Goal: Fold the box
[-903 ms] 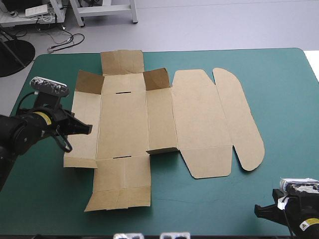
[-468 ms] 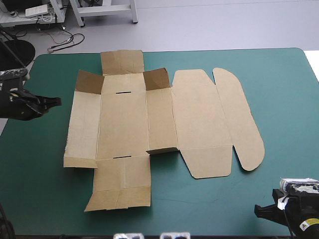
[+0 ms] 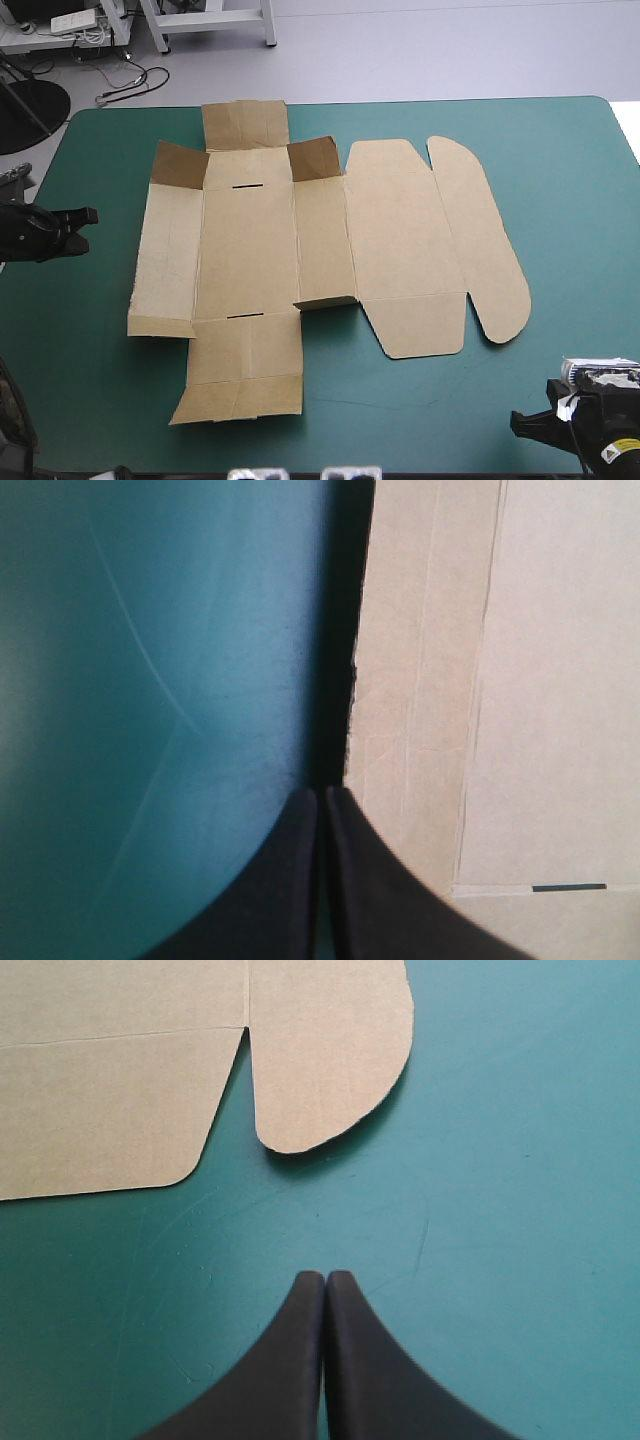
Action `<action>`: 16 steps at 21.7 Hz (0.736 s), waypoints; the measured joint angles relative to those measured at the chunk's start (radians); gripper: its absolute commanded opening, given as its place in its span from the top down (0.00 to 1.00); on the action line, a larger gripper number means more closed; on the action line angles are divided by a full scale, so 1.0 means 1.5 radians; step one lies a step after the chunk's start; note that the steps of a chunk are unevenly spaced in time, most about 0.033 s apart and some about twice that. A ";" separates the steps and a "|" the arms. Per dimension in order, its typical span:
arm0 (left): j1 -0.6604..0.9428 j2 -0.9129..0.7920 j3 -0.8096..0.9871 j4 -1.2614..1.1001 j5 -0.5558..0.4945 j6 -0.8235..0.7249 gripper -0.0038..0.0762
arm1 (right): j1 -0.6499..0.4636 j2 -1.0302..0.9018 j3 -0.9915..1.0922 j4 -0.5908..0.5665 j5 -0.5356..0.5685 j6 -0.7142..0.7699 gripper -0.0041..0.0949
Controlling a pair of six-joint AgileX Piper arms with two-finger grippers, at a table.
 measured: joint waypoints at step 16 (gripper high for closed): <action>-0.027 0.121 -0.001 -0.025 -0.006 0.022 0.36 | 0.000 0.000 0.000 0.000 0.000 0.000 0.98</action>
